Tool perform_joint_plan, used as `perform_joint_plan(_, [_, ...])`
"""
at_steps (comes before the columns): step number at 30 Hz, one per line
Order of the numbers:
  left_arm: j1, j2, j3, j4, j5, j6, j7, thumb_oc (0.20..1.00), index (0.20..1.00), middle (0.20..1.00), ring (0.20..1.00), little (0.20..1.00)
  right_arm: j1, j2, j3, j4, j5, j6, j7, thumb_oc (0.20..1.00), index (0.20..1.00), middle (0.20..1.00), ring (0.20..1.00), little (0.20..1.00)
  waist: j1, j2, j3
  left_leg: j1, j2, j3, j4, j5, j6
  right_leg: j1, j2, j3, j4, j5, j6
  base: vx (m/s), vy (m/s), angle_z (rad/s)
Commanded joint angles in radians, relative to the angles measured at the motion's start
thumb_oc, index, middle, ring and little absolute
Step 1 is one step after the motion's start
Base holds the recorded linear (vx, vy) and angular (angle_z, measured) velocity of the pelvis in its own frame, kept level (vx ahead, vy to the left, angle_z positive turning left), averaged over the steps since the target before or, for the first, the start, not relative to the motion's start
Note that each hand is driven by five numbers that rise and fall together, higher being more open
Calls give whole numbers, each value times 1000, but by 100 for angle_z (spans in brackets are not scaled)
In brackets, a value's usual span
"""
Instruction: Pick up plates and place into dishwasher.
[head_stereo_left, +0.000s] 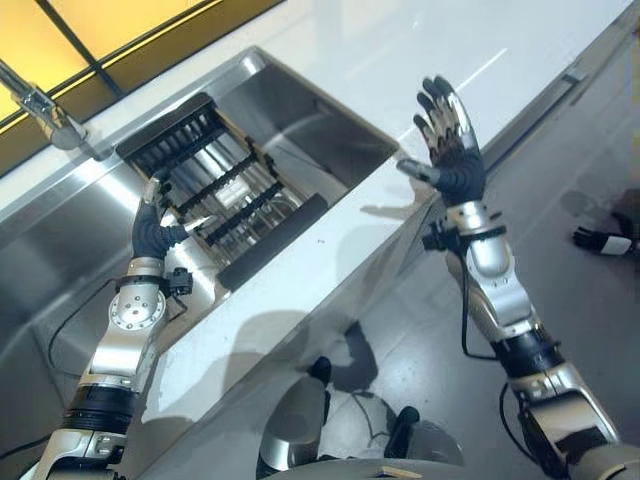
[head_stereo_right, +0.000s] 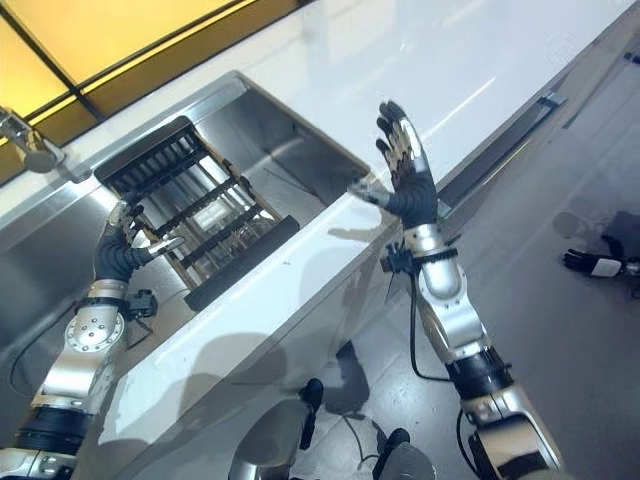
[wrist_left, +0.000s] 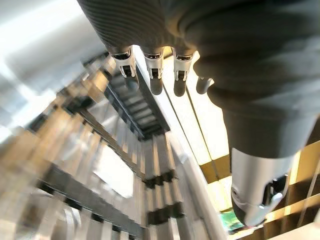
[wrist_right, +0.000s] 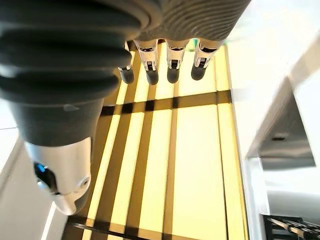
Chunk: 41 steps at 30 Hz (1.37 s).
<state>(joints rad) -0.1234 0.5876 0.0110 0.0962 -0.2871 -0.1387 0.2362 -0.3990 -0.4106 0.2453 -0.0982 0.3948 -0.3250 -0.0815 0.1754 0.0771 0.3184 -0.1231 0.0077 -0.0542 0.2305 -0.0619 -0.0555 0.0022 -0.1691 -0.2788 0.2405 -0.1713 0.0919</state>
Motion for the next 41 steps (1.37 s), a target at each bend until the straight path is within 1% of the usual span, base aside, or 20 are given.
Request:
perform_joint_plan(1, [37,-10,41,-66,41,-34,11,1000,1000,1000,1000,1000,8,-11,18,-83,0,0,72,1000,1000,1000,1000,1000,-23,-35,-151,15,-50,-15,-115,50,45,12,38,25,-42,36,-65,79,80,-31])
perform_joint_plan(5, [68,-44,53,-112,6,-39,5,1000,1000,1000,1000,1000,14,-26,37,-92,-7,29,107,1000,1000,1000,1000,1000,-5,-63,-204,44,-63,-28,-122,29,51,53,32,30,-91,48,-51,55,92,-27])
perform_joint_plan(8, [67,-59,40,-140,-10,-44,1,1000,1000,1000,1000,1000,10,-31,42,-91,20,21,110,1000,1000,1000,1000,1000,16,-85,-236,58,-81,-34,-132,18,70,64,17,14,-70,68,-32,25,129,4])
perform_joint_plan(10, [57,-65,28,-143,-24,-55,-10,1000,1000,1000,1000,1000,7,-23,42,-82,20,11,100,1000,1000,1000,1000,1000,29,-95,-247,65,-103,-45,-138,12,94,42,1,5,29,100,-22,21,190,14])
perform_joint_plan(11, [49,-63,24,-142,-25,-65,-10,1000,1000,1000,1000,1000,3,-18,43,-75,13,15,83,1000,1000,1000,1000,1000,34,-96,-244,73,-117,-50,-135,6,109,15,-14,14,137,118,-17,6,235,27])
perform_joint_plan(13, [39,-66,19,-141,-56,-78,-10,1000,1000,1000,1000,1000,0,-16,43,-68,8,13,73,1000,1000,1000,1000,1000,35,-88,-245,73,-122,-58,-130,9,122,-24,-14,31,259,154,-22,0,200,56])
perform_joint_plan(15, [34,-69,25,-145,-53,-87,-7,1000,1000,1000,1000,1000,15,-8,40,-68,-3,12,71,1000,1000,1000,1000,1000,40,-91,-245,69,-138,-73,-121,7,131,-31,-7,63,315,173,-23,13,122,69])
perform_joint_plan(16, [32,-71,23,-149,-64,-86,-4,1000,1000,1000,1000,1000,16,-8,39,-67,-2,17,69,1000,1000,1000,1000,1000,38,-96,-248,65,-146,-83,-120,9,133,-33,6,83,295,188,-21,54,30,69])
perform_joint_plan(18, [21,-75,10,-146,-63,-93,5,1000,1000,1000,1000,1000,36,-15,36,-73,-2,27,58,1000,1000,1000,1000,1000,27,-116,-248,56,-169,-122,-109,10,133,-16,53,140,188,160,-25,97,-34,67])
perform_joint_plan(19, [15,-77,6,-144,-64,-95,10,1000,1000,1000,1000,1000,40,-18,33,-74,5,32,64,1000,1000,1000,1000,1000,25,-120,-254,48,-174,-137,-108,16,130,-13,62,152,137,162,-26,108,-46,89])
perform_joint_plan(21, [7,-92,-6,-150,-63,-96,20,1000,1000,1000,1000,1000,16,-12,29,-40,15,31,75,1000,1000,1000,1000,1000,27,-134,-259,50,-179,-163,-112,12,115,3,58,172,-8,154,-21,101,-85,95])
perform_joint_plan(22, [6,-97,-10,-152,-51,-101,27,1000,1000,1000,1000,1000,8,-10,28,-29,19,33,79,1000,1000,1000,1000,1000,26,-134,-259,52,-178,-171,-115,10,112,8,60,181,-48,151,-19,102,-126,90])
perform_joint_plan(23, [5,-103,-19,-158,-52,-102,28,1000,1000,1000,1000,1000,-1,-11,19,-21,28,45,75,1000,1000,1000,1000,1000,24,-138,-262,50,-177,-187,-122,8,108,5,66,215,-111,155,-8,93,-117,82])
perform_joint_plan(24, [5,-107,-24,-163,-53,-100,26,1000,1000,1000,1000,1000,-2,-12,16,-21,31,51,68,1000,1000,1000,1000,1000,19,-139,-264,52,-176,-197,-124,6,107,7,70,227,-135,162,-4,125,-177,75])
perform_joint_plan(25, [3,-118,-35,-174,-51,-93,25,1000,1000,1000,1000,1000,-3,-13,8,-23,40,66,52,1000,1000,1000,1000,1000,12,-143,-266,52,-172,-214,-130,4,104,-1,77,269,-171,175,4,114,-176,73])
perform_joint_plan(28, [6,-127,-55,-200,-45,-85,5,1000,1000,1000,1000,1000,11,-11,-7,-35,44,95,9,1000,1000,1000,1000,1000,-2,-155,-267,58,-158,-251,-141,-2,98,-19,89,330,-187,199,18,116,-192,92])
perform_joint_plan(29, [9,-127,-57,-206,-44,-87,6,1000,1000,1000,1000,1000,17,-9,-5,-41,49,100,2,1000,1000,1000,1000,1000,-4,-158,-266,62,-151,-260,-143,-4,96,-23,92,338,-190,201,19,101,-166,88])
perform_joint_plan(31, [12,-125,-51,-209,-56,-83,5,1000,1000,1000,1000,1000,34,-4,-1,-33,50,91,3,1000,1000,1000,1000,1000,-3,-162,-270,65,-144,-270,-144,-10,91,-13,90,331,-204,189,16,83,-140,79])
perform_joint_plan(34, [32,-129,-47,-217,-64,-75,24,1000,1000,1000,1000,1000,46,-7,12,-30,65,93,6,1000,1000,1000,1000,1000,5,-166,-279,79,-124,-267,-161,-2,76,7,89,300,-237,195,12,82,-142,52])
perform_joint_plan(41, [54,-126,-25,-235,-85,-57,8,1000,1000,1000,1000,1000,73,-25,37,-51,75,113,-7,1000,1000,1000,1000,1000,3,-164,-293,83,-77,-226,-157,3,45,35,98,262,-275,185,-10,71,-117,27])
